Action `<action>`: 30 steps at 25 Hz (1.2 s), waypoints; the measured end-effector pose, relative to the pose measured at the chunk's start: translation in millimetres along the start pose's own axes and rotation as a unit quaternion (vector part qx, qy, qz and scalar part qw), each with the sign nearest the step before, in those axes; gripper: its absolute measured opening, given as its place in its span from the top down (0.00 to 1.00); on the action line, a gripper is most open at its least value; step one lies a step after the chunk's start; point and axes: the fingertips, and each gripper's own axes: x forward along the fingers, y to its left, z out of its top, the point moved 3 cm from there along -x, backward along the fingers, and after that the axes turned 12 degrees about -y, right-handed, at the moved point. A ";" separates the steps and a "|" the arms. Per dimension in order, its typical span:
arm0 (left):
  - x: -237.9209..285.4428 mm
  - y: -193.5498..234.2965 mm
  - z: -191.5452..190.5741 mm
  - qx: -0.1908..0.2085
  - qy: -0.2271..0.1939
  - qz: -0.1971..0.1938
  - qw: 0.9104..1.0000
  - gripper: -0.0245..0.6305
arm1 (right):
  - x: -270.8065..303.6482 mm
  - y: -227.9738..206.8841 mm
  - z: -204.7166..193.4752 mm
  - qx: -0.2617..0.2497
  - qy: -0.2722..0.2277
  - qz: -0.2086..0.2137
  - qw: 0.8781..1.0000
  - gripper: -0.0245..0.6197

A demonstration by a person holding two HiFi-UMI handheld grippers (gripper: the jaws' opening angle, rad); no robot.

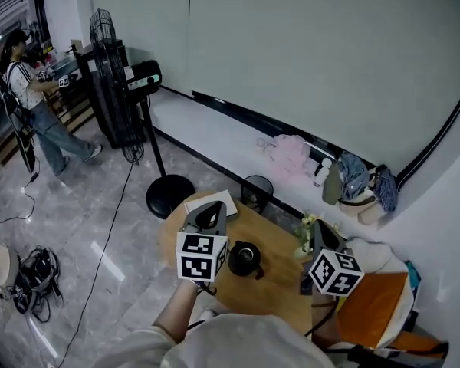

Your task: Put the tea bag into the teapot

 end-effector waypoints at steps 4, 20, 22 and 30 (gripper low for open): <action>-3.4 9.6 6.0 0.001 -0.009 0.008 1.000 0.93 | -0.5 0.7 7.5 -0.001 -0.009 -0.008 1.000 0.91; -13.0 10.0 -1.6 -0.002 -0.001 0.009 1.000 0.93 | -8.5 10.1 -2.8 -0.022 0.002 -0.008 1.000 0.91; -14.4 10.9 -1.6 -0.003 0.000 0.009 1.000 0.93 | -8.7 12.3 -3.2 -0.022 0.003 -0.007 1.000 0.91; -19.8 15.9 -6.2 -0.006 0.005 0.011 1.000 0.93 | -11.2 18.0 -7.0 -0.023 0.007 -0.007 1.000 0.91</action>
